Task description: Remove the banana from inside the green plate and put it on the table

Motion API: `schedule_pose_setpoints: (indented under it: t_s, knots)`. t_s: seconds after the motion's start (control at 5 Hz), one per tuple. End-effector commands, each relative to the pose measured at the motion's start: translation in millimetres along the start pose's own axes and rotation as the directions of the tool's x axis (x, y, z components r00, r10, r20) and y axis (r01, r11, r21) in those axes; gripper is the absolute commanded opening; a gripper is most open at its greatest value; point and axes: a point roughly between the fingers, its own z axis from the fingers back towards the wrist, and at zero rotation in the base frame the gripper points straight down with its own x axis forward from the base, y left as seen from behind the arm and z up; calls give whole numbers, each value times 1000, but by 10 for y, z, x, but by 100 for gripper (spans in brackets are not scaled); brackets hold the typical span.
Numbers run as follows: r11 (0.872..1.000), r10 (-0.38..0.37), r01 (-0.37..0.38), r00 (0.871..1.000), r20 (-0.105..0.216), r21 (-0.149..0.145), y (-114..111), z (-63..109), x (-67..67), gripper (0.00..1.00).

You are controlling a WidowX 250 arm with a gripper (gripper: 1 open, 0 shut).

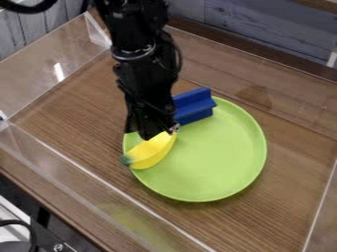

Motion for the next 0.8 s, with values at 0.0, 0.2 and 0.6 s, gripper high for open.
schedule_pose_setpoints:
  t_s: [0.0, 0.2, 0.6]
  knots:
    - [1000, -26, 26, 999, 28, 9, -67, 3, -38, 100]
    - [999, -37, 37, 999, 23, 2, -119, -53, -118, 100]
    - [997, -79, 79, 997, 7, -3, -100, -368, -79, 0]
